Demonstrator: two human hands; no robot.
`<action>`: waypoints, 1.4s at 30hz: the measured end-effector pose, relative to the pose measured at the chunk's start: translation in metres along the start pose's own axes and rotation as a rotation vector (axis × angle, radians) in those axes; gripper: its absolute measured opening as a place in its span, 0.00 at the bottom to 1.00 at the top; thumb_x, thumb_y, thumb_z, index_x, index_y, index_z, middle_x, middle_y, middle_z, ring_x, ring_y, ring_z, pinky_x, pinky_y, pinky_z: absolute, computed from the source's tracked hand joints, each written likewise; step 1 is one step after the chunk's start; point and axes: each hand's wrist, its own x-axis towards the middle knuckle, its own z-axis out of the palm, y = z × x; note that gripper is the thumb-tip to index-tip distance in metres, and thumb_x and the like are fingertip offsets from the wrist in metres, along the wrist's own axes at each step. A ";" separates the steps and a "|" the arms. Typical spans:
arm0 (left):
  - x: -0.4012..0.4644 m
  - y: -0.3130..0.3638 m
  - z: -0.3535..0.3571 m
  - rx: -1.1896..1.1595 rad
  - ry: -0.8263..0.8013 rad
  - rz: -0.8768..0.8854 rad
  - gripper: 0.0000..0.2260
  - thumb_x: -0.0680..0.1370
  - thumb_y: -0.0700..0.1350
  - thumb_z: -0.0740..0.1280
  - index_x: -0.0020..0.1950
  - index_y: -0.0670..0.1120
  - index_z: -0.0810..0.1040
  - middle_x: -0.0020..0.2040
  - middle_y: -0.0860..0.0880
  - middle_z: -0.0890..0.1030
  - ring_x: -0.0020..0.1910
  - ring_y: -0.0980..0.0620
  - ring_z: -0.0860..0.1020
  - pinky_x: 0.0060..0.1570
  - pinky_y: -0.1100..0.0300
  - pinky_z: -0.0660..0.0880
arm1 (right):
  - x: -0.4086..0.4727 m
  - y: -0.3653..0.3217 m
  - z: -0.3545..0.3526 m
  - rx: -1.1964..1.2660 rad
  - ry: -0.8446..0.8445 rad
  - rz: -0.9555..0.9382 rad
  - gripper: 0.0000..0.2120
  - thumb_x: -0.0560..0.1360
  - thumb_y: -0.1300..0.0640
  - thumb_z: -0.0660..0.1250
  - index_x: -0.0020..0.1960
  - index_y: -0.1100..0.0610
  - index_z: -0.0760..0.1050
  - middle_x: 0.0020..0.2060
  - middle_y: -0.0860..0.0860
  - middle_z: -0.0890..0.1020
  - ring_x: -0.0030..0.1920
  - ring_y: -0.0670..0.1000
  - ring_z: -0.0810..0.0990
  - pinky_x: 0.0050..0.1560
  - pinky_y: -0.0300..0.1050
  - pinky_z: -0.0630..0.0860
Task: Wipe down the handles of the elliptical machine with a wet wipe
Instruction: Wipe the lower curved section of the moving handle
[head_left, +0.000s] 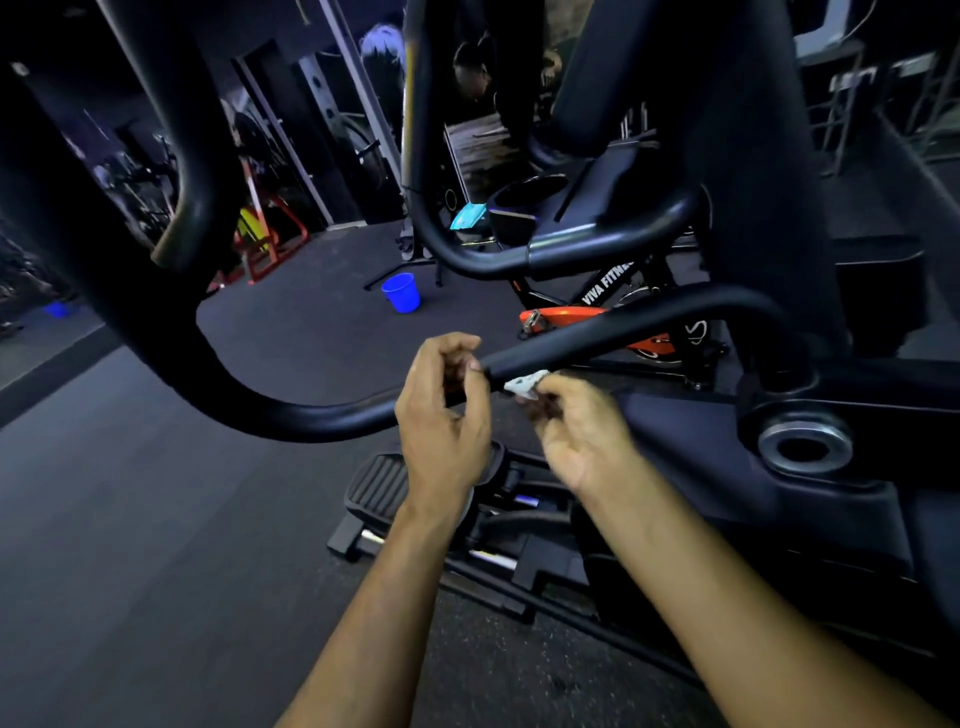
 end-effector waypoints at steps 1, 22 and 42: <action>0.001 0.001 0.003 -0.004 -0.017 0.005 0.10 0.81 0.33 0.63 0.57 0.45 0.77 0.47 0.46 0.79 0.47 0.44 0.80 0.49 0.43 0.78 | 0.003 -0.010 -0.005 0.036 0.022 -0.014 0.13 0.75 0.77 0.57 0.40 0.64 0.74 0.31 0.56 0.79 0.28 0.48 0.80 0.28 0.37 0.78; 0.018 0.025 0.054 0.002 -0.100 0.066 0.08 0.81 0.33 0.65 0.57 0.42 0.80 0.48 0.49 0.81 0.48 0.49 0.80 0.49 0.52 0.78 | 0.015 -0.080 -0.041 0.112 0.141 -0.159 0.11 0.79 0.73 0.60 0.43 0.62 0.75 0.37 0.55 0.80 0.35 0.49 0.79 0.31 0.35 0.78; 0.026 0.045 0.103 0.053 -0.177 0.196 0.07 0.81 0.31 0.66 0.56 0.39 0.81 0.50 0.47 0.81 0.48 0.53 0.79 0.51 0.62 0.76 | 0.013 -0.106 -0.057 0.121 0.067 -0.130 0.12 0.79 0.72 0.59 0.42 0.63 0.76 0.30 0.53 0.83 0.29 0.46 0.81 0.31 0.35 0.79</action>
